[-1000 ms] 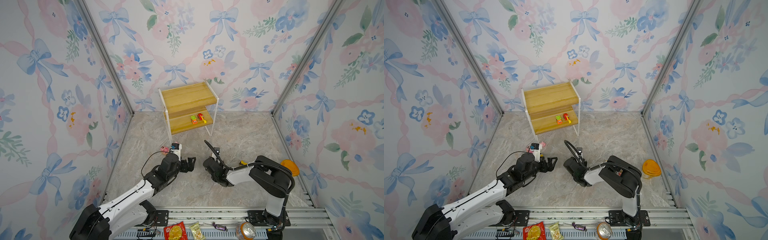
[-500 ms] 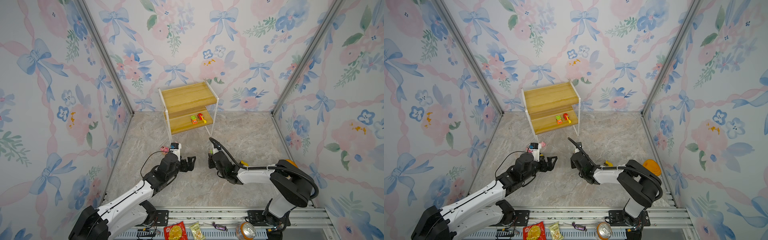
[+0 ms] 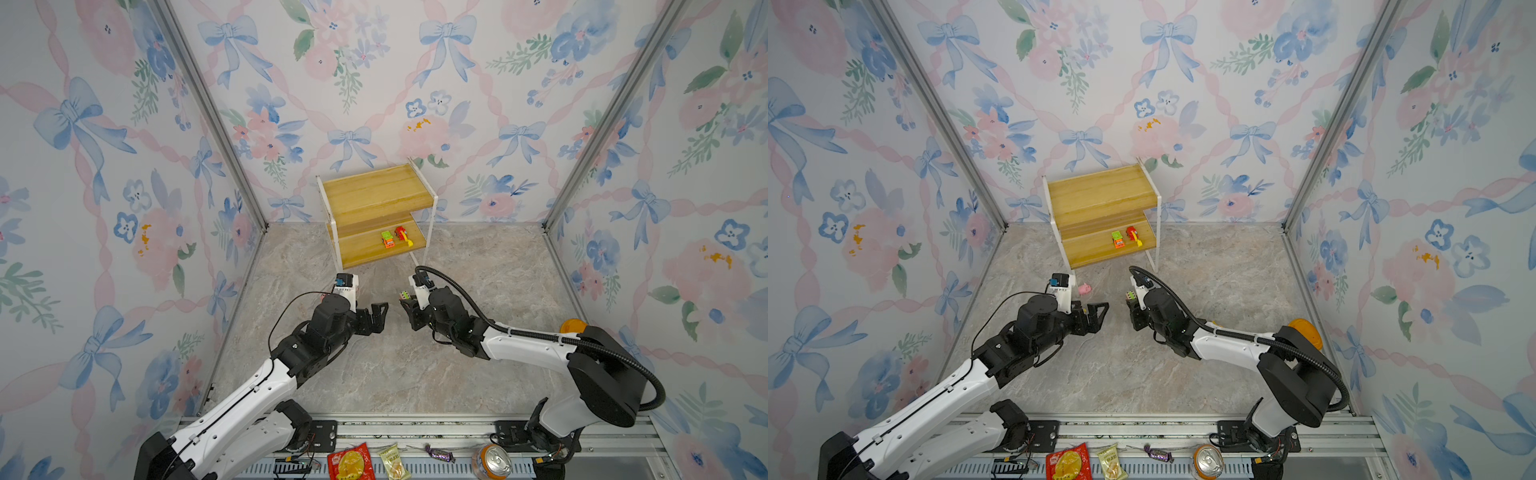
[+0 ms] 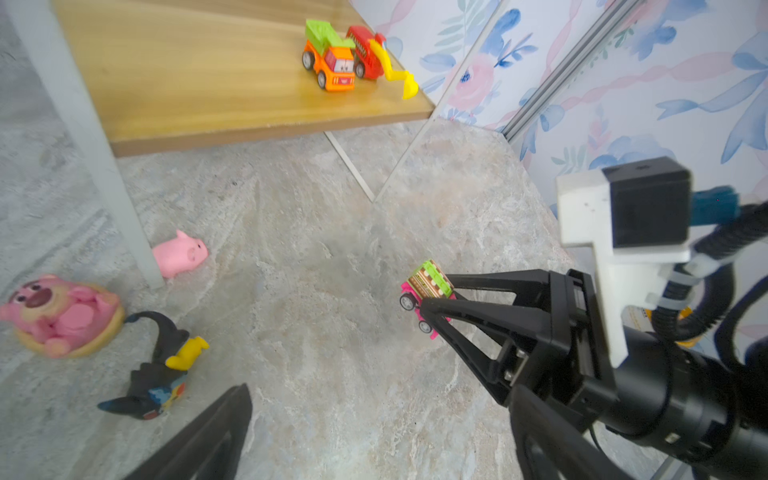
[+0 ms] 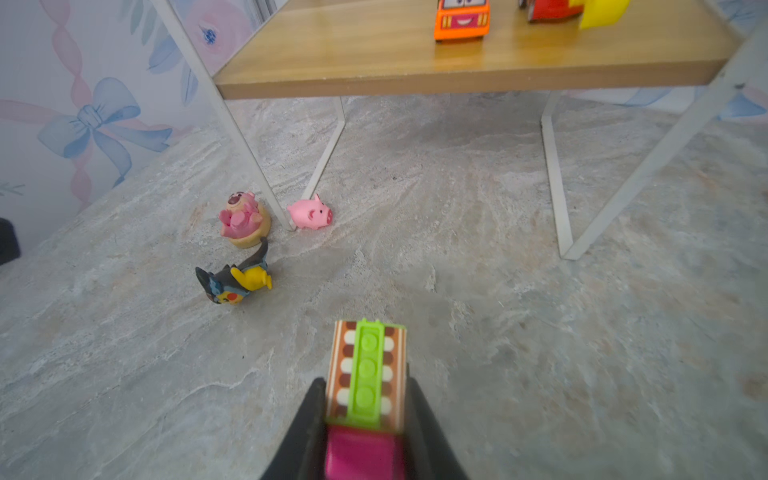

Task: Place and organize the plastic toys onto the shelf
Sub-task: 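Carry the pink truck with the right gripper toward the lower shelf, then lower the pink truck onto the lower shelf and open the right gripper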

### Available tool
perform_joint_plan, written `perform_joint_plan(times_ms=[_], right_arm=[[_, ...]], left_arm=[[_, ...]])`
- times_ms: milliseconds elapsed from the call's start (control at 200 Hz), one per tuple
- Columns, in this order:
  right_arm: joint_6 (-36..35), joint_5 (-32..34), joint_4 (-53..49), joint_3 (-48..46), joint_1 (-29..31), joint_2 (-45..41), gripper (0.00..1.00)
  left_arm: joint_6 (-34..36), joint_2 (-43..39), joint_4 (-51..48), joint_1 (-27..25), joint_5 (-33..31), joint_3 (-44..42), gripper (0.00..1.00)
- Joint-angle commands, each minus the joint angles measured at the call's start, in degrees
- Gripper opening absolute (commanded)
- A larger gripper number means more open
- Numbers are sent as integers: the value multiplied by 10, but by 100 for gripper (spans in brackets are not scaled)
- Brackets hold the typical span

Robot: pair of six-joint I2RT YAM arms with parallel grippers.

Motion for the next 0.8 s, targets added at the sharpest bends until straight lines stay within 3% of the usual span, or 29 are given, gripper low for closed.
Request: perform_joint_plan(times_ms=[0,325,795], right_arm=[[-22,-5,-9,50,7,8,28],[-33,46,-16,186,12,103,28],[-27,94,33,279,-1,190,29]], left_arm=[[50,-9,-79,25,-24,34,98],[123,-14,-128,129,-65,64,98],[119,-22,-110,149,-79,25,98]])
